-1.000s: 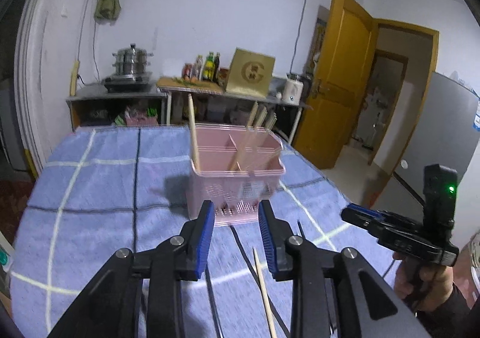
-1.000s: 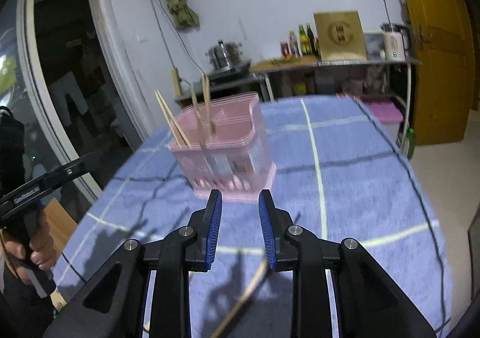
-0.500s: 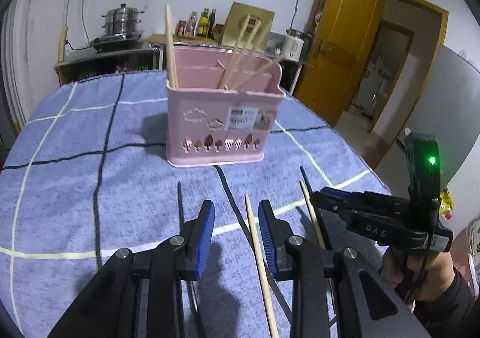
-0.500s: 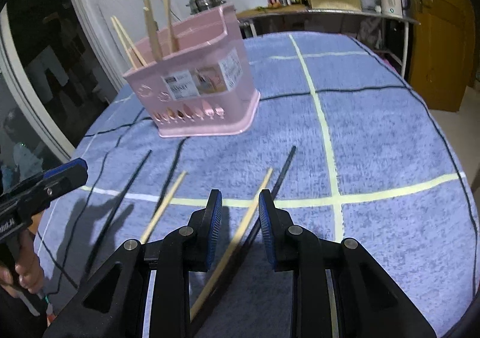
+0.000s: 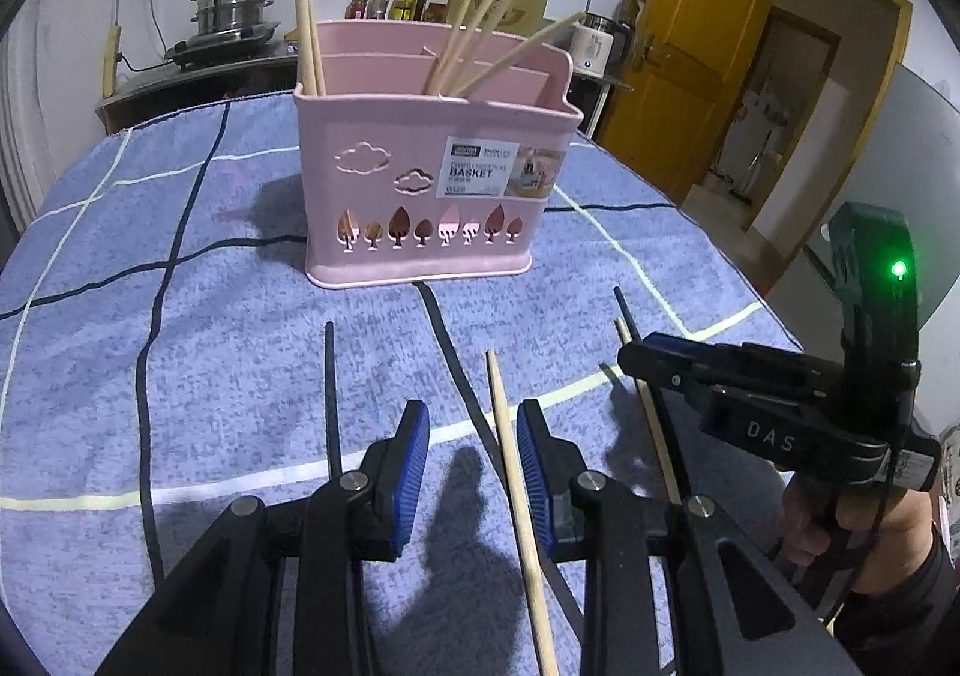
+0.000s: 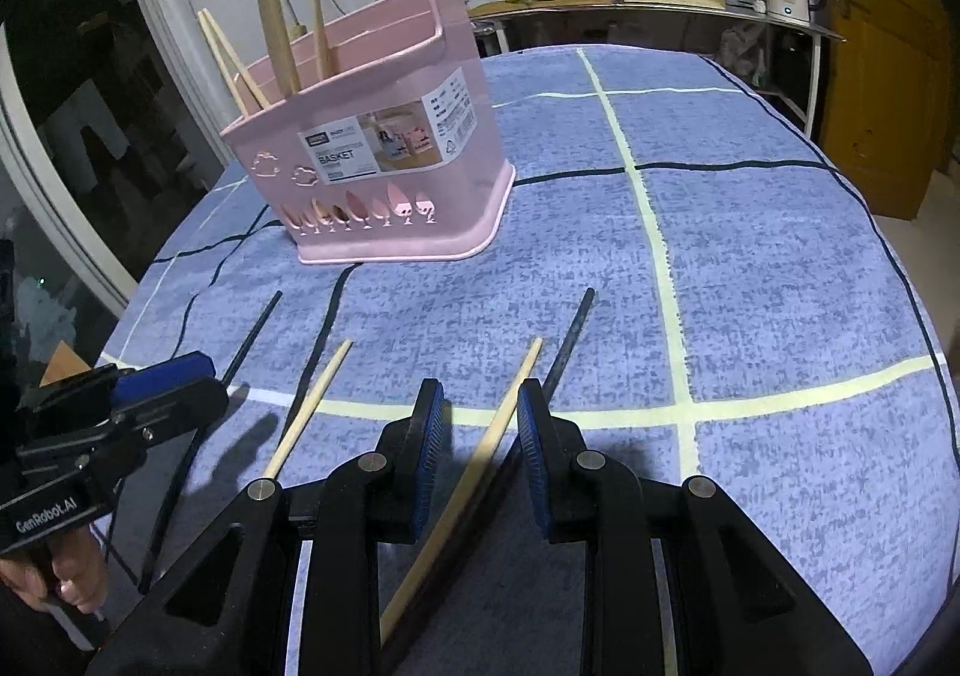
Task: Organize utensils
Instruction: 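Move both open tools down toward the remaining chopsticks on the table, then close the left tool on a chopstick while the right tool grasps another chopstick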
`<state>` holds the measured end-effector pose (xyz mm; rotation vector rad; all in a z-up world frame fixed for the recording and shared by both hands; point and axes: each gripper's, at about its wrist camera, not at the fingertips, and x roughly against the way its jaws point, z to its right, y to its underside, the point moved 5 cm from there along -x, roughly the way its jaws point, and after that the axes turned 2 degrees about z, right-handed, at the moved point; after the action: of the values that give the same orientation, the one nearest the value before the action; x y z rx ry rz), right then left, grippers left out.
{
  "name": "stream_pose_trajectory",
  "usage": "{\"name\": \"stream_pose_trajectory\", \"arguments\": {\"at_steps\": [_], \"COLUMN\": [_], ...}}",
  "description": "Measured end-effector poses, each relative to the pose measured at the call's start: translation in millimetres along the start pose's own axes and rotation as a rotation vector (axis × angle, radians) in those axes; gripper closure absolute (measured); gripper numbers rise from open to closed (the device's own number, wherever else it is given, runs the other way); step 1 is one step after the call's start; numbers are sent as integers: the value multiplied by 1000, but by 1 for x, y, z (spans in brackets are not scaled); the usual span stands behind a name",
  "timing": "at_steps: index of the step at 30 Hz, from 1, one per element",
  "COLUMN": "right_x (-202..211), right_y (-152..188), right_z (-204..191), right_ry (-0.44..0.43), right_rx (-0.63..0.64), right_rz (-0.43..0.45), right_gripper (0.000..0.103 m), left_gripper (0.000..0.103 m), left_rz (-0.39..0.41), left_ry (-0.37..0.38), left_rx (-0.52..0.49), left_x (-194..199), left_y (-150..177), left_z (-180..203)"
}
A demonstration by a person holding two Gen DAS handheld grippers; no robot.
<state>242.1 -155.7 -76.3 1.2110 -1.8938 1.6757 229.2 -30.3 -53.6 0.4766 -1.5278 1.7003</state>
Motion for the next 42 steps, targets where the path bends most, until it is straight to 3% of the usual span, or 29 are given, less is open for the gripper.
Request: {"name": "stream_pose_trajectory", "arguments": {"at_steps": [22,25,30,39,42], "right_x": [-13,-14,-14,-15,-16], "right_y": [-4,-5,-5,-6,-7], "right_z": [-9,-9,-3,-3,-4], "right_ry": [41,64,58,57,60], "right_rx": [40,59,55,65,70], "right_rz": [-33,-37,-39,-37,-35], "right_gripper": [77,85,92,92,92], "left_gripper": [73,73,73,73,80], "left_rz": [-54,-71,-113,-103,-98], "left_ry": [-17,-17,-44,-109,-130], "left_rx": [-9,-26,-44,-136,-151], "left_x": [-19,-26,-43,-55,-55], "left_y": [-1,-2,-2,-7,-7], "left_z": [5,10,12,22,24]}}
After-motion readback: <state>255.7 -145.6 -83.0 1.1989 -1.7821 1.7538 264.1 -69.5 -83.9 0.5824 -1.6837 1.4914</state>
